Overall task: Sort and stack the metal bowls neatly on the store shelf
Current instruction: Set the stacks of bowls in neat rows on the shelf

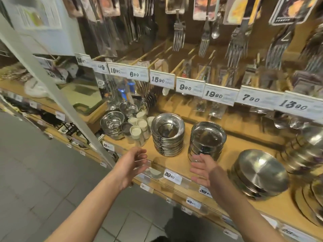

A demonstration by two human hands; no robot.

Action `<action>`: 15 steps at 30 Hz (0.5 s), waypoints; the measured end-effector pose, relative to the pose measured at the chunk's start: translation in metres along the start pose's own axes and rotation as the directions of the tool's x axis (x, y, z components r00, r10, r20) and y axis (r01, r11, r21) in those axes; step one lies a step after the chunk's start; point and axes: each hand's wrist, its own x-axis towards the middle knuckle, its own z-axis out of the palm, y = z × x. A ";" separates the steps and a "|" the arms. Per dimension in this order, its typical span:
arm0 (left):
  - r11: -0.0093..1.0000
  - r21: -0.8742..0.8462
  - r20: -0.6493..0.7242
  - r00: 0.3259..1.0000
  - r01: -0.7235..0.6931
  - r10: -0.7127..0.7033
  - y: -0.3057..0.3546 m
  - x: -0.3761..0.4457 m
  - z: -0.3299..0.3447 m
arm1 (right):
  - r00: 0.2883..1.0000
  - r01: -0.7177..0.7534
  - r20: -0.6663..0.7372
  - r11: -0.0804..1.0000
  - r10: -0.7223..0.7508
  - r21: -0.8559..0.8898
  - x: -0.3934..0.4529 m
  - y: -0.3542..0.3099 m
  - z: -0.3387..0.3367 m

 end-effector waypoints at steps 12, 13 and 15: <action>0.974 0.226 0.191 0.981 -0.018 -0.026 0.055 0.118 -0.003 | 0.993 0.097 -0.092 0.971 -0.079 0.219 0.070 0.014 0.082; 0.971 0.236 0.223 0.974 -0.021 -0.033 0.058 0.125 -0.001 | 0.990 0.106 -0.117 0.957 -0.077 0.270 0.078 0.013 0.087; 0.964 0.261 0.277 0.961 -0.054 -0.021 0.063 0.141 0.002 | 0.978 0.157 -0.183 0.927 -0.099 0.340 0.092 0.012 0.097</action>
